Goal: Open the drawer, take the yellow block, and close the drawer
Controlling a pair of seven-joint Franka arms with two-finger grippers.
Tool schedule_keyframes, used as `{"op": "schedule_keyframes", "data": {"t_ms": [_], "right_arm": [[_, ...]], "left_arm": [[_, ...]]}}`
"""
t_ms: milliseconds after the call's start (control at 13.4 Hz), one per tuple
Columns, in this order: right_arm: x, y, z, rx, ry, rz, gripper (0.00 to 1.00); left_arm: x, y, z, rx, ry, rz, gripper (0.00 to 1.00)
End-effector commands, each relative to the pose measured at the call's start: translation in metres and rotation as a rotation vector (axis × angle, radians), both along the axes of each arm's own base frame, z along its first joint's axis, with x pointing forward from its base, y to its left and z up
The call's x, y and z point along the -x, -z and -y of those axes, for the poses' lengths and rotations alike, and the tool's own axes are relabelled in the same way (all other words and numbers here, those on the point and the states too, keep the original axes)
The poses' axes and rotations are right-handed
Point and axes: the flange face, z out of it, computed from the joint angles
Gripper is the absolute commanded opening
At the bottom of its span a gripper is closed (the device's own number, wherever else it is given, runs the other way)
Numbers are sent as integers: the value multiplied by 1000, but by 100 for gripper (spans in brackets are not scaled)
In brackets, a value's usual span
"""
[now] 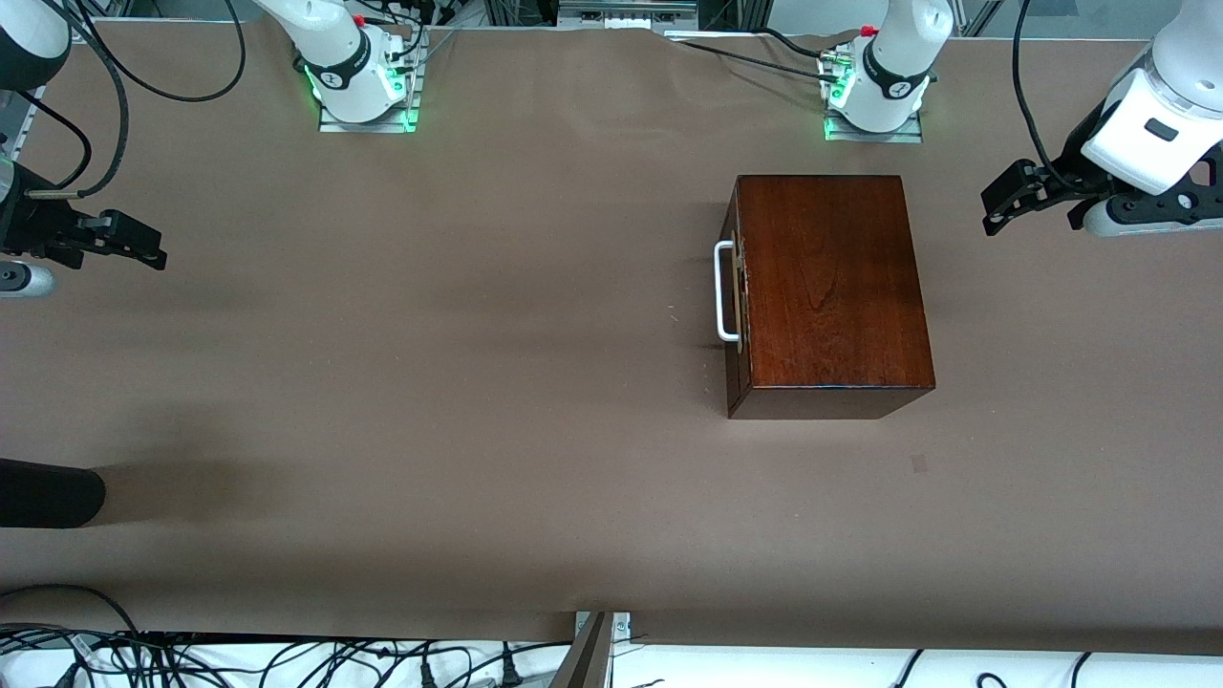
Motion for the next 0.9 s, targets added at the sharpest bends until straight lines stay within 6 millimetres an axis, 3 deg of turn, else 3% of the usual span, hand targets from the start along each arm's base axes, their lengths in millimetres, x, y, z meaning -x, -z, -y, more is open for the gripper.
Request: {"op": "schedule_keyframes", "data": {"t_ms": [0,599,823], "right_arm": [[-1,-6,-1,-6,8,10,100],[-2,-2,-4,-21,13,5,100],[-2,-2,-4,-19,13,5,100]], "left_arm": [[9,-3,3,-4,2,10,100],[3,-4,5,-6,11,9,100],[2,-1,16,-7,19,5,100]]}}
